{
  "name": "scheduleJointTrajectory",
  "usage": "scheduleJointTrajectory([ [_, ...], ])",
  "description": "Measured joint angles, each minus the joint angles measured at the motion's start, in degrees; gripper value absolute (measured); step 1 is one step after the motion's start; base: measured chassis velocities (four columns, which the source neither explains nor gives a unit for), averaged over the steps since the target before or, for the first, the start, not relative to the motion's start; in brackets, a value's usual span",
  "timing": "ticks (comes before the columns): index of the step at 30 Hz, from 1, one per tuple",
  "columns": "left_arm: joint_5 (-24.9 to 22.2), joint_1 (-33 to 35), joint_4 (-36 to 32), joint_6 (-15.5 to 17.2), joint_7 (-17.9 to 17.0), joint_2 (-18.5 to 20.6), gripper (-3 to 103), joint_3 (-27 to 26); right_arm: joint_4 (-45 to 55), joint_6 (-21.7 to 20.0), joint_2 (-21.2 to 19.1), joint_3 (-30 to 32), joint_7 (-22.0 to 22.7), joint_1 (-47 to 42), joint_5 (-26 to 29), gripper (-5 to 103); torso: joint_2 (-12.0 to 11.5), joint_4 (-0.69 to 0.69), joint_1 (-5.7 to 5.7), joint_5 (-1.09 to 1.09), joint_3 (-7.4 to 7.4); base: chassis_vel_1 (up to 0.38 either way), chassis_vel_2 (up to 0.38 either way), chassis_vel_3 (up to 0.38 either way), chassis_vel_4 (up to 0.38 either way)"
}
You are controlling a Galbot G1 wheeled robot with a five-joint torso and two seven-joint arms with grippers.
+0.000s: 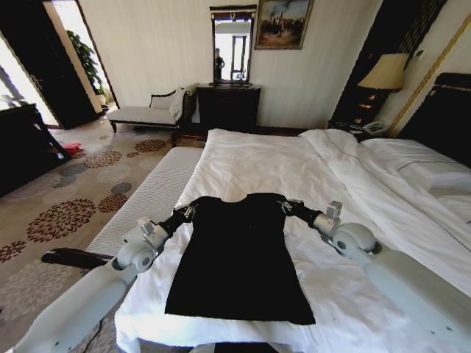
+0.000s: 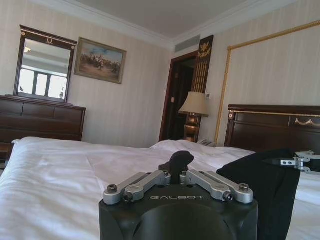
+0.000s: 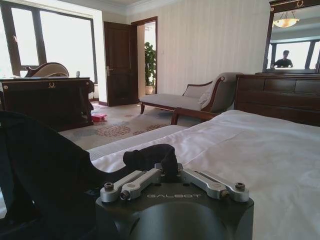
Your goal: Fold the clothes on the bed.
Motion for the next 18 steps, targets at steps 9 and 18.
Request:
scheduleJointTrajectory([
  [9,1.1,4.3,-3.5,-1.9,0.0,1.1,2,-2.6,4.8,2.1,1.0,9.7,-0.1,-10.8,-3.1,0,0.0,0.02,0.0,-0.01,0.0,0.0,0.0,0.0,0.0],
  [18,2.4,9.8,-6.5,-3.4,0.0,1.8,2,-5.5,9.6,3.5,4.8,18.3,-1.3,-24.1,-7.3,0,0.0,0.03,0.0,0.0,0.0,0.0,0.0,0.0,0.0],
])
